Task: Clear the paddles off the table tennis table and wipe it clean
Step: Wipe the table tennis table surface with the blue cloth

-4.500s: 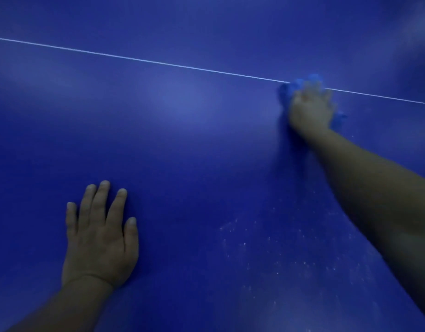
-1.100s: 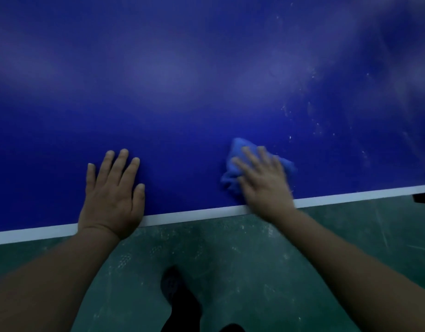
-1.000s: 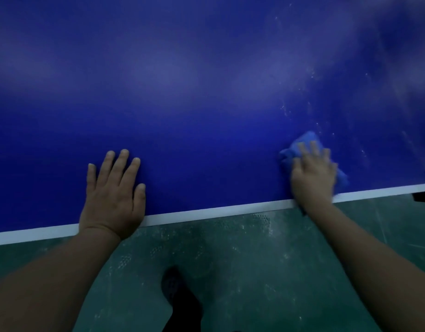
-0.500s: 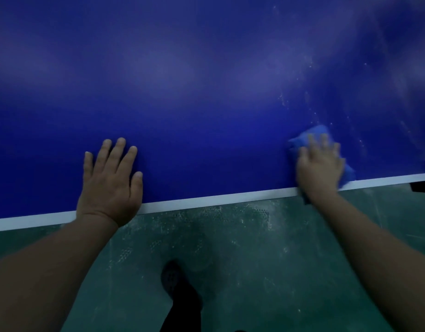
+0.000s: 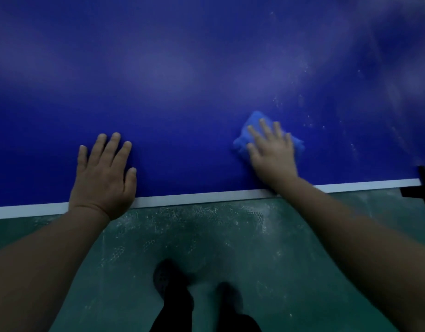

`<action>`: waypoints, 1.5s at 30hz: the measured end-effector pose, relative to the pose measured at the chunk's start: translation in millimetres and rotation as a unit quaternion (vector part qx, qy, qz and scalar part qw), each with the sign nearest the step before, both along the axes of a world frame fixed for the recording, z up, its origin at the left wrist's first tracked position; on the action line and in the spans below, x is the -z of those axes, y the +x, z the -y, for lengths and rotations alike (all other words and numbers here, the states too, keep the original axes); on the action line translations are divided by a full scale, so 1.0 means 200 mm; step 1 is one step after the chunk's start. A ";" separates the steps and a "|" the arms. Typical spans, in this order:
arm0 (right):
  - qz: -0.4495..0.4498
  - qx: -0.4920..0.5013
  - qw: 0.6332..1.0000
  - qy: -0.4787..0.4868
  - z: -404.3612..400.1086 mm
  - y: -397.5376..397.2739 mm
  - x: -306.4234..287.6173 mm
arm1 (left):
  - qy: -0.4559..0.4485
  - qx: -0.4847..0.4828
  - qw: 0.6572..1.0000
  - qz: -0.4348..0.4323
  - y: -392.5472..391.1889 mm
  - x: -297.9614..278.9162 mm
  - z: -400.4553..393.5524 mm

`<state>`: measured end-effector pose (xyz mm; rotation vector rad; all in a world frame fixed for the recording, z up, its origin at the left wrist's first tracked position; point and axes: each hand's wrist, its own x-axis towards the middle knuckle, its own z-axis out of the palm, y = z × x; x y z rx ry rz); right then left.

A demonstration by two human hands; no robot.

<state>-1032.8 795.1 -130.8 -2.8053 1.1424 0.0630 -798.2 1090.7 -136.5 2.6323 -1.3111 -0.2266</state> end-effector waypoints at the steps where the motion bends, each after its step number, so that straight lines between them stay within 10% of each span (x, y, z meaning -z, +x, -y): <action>1: 0.002 0.072 0.997 0.009 0.09 -0.02 -0.01 | 0.001 0.001 1.000 0.004 0.00 0.00 0.00; 4: 0.014 0.116 0.993 -0.001 0.07 0.05 0.00 | 0.009 0.002 1.000 0.013 -0.01 0.00 0.00; 13: -0.020 -0.347 0.937 0.020 0.18 -0.03 0.02 | 0.035 -0.015 0.999 0.016 -0.13 -0.02 0.06; 31: -0.005 -0.313 0.950 0.017 1.57 0.93 -0.01 | -0.060 -0.103 0.993 0.008 0.25 -0.03 1.83; 42: -0.007 -0.141 0.990 0.006 2.17 1.49 -0.01 | -0.032 -0.129 0.991 -0.024 0.33 0.01 1.97; 45: 0.019 -0.233 0.972 -0.002 1.91 1.35 0.01 | -0.036 -0.130 0.991 -0.018 0.33 0.02 1.98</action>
